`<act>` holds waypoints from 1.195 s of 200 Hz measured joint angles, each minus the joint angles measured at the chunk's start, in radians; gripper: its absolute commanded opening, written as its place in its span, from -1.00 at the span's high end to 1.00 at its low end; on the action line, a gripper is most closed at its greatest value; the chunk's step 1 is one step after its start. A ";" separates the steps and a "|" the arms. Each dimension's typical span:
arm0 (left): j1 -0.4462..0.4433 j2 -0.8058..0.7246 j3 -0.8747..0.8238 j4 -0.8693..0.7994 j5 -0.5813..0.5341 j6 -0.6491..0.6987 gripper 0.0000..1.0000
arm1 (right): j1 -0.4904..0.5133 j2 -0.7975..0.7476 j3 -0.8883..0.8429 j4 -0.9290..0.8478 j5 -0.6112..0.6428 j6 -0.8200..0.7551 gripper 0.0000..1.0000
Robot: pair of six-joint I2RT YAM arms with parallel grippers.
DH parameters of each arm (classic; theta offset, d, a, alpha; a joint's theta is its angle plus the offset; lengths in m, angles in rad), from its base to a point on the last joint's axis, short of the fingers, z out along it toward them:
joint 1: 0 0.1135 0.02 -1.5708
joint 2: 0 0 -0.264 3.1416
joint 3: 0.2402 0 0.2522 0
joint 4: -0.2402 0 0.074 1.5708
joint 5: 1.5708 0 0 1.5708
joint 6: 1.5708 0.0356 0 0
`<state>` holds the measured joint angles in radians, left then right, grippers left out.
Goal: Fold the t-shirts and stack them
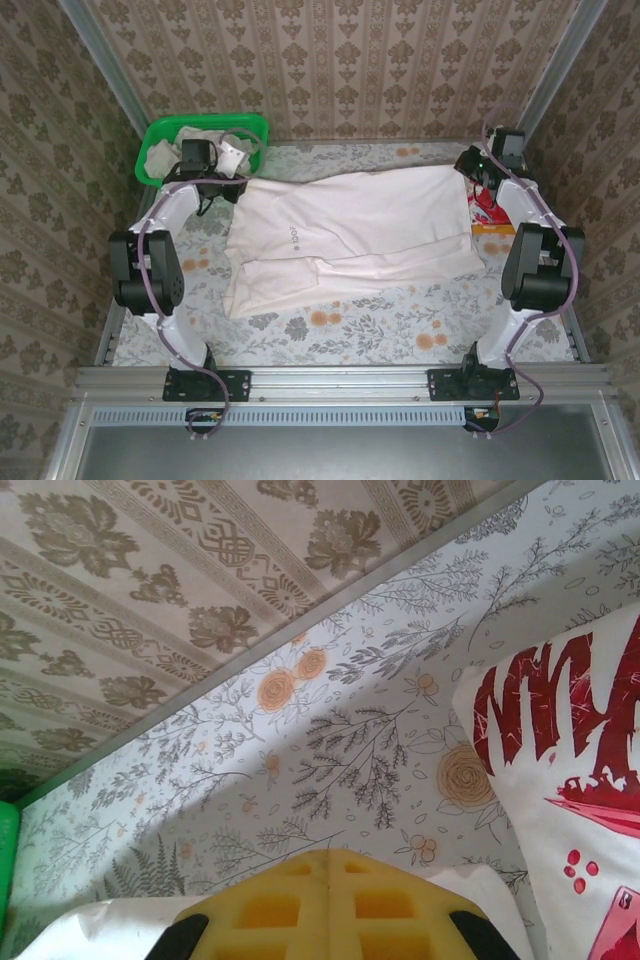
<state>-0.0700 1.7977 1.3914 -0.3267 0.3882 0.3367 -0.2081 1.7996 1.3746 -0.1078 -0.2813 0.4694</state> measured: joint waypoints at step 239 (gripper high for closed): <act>-0.094 -0.777 -0.652 -0.056 0.027 -0.062 1.00 | -0.175 -0.420 -0.402 -0.084 0.057 -0.017 1.00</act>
<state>-0.1638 1.0206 0.7399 -0.3828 0.4152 0.2749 -0.3836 1.3792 0.9730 -0.1913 -0.2241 0.4522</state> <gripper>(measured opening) 0.050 0.042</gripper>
